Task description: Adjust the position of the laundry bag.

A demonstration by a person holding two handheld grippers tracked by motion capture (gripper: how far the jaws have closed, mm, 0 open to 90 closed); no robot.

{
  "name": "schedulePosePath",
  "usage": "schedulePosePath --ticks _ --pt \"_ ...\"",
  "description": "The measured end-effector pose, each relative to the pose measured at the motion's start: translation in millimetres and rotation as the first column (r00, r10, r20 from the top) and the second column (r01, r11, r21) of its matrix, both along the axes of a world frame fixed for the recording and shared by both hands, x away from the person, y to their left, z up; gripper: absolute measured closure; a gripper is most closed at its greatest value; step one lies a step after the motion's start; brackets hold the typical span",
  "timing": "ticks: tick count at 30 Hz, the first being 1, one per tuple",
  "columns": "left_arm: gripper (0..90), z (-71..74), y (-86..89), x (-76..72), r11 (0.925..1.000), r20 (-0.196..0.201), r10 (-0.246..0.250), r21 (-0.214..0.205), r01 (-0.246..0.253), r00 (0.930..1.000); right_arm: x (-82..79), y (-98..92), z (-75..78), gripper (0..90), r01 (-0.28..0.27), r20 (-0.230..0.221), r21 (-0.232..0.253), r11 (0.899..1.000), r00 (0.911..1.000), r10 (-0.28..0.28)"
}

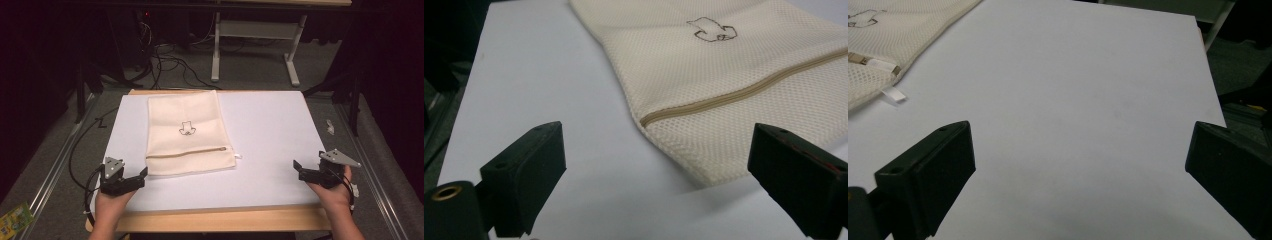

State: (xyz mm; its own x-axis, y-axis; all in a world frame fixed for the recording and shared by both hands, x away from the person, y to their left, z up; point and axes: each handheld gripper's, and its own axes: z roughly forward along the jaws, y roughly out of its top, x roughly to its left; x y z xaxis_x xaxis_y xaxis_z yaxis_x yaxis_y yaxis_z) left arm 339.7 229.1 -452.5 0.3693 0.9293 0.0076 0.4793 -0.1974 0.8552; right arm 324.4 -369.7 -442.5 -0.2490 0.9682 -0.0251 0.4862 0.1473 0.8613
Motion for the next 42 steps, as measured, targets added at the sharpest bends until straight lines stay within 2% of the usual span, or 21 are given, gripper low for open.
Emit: schedulePosePath --ticks 5,6,12,15,18,19,20,21,24,28,29,30,31,32,35,36,37,38,39,41,42 --pt "9.5 -0.2 -0.5 3.2 0.9994 -0.013 -0.009 -0.032 0.009 0.9999 0.4 0.3 -1.4 0.0 -0.002 -0.001 0.014 1.000 1.0000 0.002" --pt "9.5 0.3 -0.5 3.3 0.9992 -0.020 -0.018 -0.037 0.018 0.9996 0.9 0.6 -1.6 0.0 -0.009 -0.015 0.036 0.999 0.9998 0.009" --pt "13.4 2.8 0.2 1.6 0.9975 -0.013 -0.039 -0.060 0.038 0.9992 0.6 1.8 -1.0 0.0 -0.015 -0.015 0.066 0.998 0.9998 0.016" --pt "16.0 1.0 -3.9 3.6 0.9955 -0.047 -0.075 -0.062 0.072 0.9961 1.4 3.4 -2.9 0.0 -0.027 -0.023 0.076 0.997 0.9993 0.028" --pt "24.0 -4.3 -9.3 6.8 0.9911 -0.089 -0.116 -0.075 0.110 0.9892 1.8 4.8 -3.9 0.0 -0.036 -0.019 0.064 0.997 0.9991 0.037" --pt "27.3 -6.3 -11.3 8.0 0.9923 -0.105 -0.112 -0.065 0.106 0.9882 1.7 5.5 -4.1 0.1 -0.037 -0.021 0.062 0.997 0.9991 0.038" --pt "29.4 -6.3 -11.3 8.0 0.9923 -0.105 -0.112 -0.065 0.106 0.9882 1.7 5.5 -4.1 0.1 -0.037 -0.021 0.062 0.997 0.9991 0.038" --pt "31.8 -12.8 -17.2 13.5 0.9922 -0.150 -0.112 -0.072 0.102 0.9823 1.8 7.3 -4.9 0.5 -0.039 -0.027 0.052 0.998 0.9988 0.041" --pt "36.1 -19.1 -26.0 19.8 0.9907 -0.182 -0.118 -0.088 0.103 0.9762 3.7 10.7 -7.2 0.5 -0.051 -0.067 0.045 0.998 0.9963 0.054" --pt "44.5 -25.4 -37.0 24.4 0.9960 -0.229 -0.090 -0.016 0.088 0.9693 4.6 15.0 -8.3 0.6 -0.065 -0.079 0.031 0.997 0.9947 0.067" --pt "46.8 -26.4 -38.3 24.4 0.9966 -0.231 -0.078 0.008 0.082 0.9699 4.9 15.8 -8.7 0.6 -0.069 -0.079 0.028 0.997 0.9943 0.071" --pt "51.5 -26.4 -38.3 24.4 0.9966 -0.231 -0.078 0.008 0.082 0.9699 4.9 15.8 -8.7 0.6 -0.069 -0.079 0.028 0.997 0.9943 0.071" --pt "58.3 -26.0 -37.7 23.6 0.9972 -0.222 -0.057 0.034 0.066 0.9734 5.8 17.5 -10.0 0.7 -0.074 -0.090 0.017 0.997 0.9932 0.075" --pt "61.3 -26.0 -37.7 23.6 0.9972 -0.222 -0.057 0.034 0.066 0.9734 6.3 18.2 -10.9 0.7 -0.078 -0.092 0.014 0.997 0.9927 0.079" --pt "81.1 -25.8 -38.0 20.0 0.9945 -0.209 -0.066 0.066 0.081 0.9757 7.4 20.2 -12.9 0.7 -0.075 -0.106 0.010 0.997 0.9915 0.075" --pt "83.8 -25.8 -38.0 20.0 0.9945 -0.209 -0.066 0.066 0.081 0.9757 7.4 20.2 -12.9 0.7 -0.075 -0.106 0.010 0.997 0.9915 0.075" --pt "85.7 -25.9 -40.4 17.1 0.9893 -0.198 -0.089 0.096 0.109 0.9762 7.9 22.0 -13.6 1.1 -0.077 -0.107 0.013 0.997 0.9912 0.078" --pt "86.3 -25.9 -40.4 17.1 0.9893 -0.198 -0.089 0.096 0.109 0.9762 7.9 22.0 -13.6 1.1 -0.077 -0.107 0.013 0.997 0.9912 0.078" --pt "86.6 -24.8 -43.4 14.0 0.9841 -0.199 -0.101 0.123 0.128 0.9747 7.9 25.0 -13.7 2.3 -0.086 -0.115 0.019 0.996 0.9895 0.088" --pt "87.0 -24.3 -44.4 12.6 0.9836 -0.204 -0.110 0.119 0.136 0.9728 8.2 27.2 -14.0 3.3 -0.092 -0.120 0.019 0.996 0.9883 0.094" --pt "87.0 -22.3 -47.5 6.8 0.9790 -0.229 -0.151 0.100 0.178 0.9617 9.8 34.5 -15.3 5.1 -0.096 -0.129 0.026 0.995 0.9867 0.099"
